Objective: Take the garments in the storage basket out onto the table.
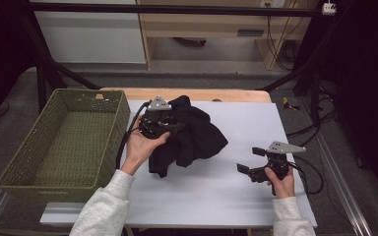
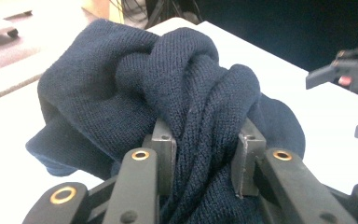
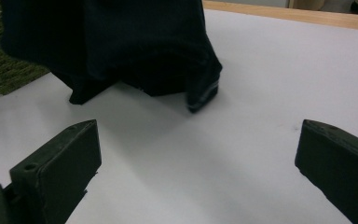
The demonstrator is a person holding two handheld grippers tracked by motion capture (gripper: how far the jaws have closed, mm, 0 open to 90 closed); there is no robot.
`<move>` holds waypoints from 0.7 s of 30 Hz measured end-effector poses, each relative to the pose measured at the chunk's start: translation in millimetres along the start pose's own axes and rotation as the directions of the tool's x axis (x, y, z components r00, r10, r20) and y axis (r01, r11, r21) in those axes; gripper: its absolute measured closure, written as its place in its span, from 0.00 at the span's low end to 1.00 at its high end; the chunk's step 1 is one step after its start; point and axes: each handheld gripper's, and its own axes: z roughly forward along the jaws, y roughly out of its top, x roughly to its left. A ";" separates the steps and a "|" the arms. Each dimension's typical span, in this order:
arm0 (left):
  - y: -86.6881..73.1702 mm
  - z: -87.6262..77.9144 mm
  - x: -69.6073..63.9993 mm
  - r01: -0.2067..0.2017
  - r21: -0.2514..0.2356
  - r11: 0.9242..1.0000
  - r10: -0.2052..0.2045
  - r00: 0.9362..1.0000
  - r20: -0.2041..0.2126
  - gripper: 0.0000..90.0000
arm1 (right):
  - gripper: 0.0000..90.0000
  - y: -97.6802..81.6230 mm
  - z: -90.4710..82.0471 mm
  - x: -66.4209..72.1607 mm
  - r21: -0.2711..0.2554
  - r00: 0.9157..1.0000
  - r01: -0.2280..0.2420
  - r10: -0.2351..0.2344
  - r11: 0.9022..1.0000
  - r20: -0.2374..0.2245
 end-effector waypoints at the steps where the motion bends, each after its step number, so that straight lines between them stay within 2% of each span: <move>1: -3.8 3.5 -0.4 0.002 0.007 1.000 -0.002 1.000 0.002 0.74 | 0.01 0.0 0.0 0.0 0.000 1.000 0.000 0.000 1.000 0.000; 9: -26.1 22.6 -0.6 0.002 0.049 0.999 -0.002 1.000 0.010 0.71 | 0.01 -0.2 0.4 0.1 0.000 1.000 0.000 0.000 1.000 0.001; 16: -41.4 30.8 3.0 0.005 0.052 0.999 -0.005 1.000 0.009 0.67 | 0.01 -0.2 0.5 0.1 0.000 1.000 0.000 0.000 1.000 0.002; 19: -46.0 31.5 6.0 0.014 0.044 0.999 -0.014 1.000 0.016 0.62 | 0.01 -0.3 0.8 0.3 0.001 1.000 -0.001 0.001 1.000 0.002; 21: -49.7 32.3 8.6 0.012 0.030 0.999 -0.013 1.000 0.026 0.55 | 0.01 -0.3 0.9 0.4 0.000 1.000 -0.001 0.001 1.000 0.001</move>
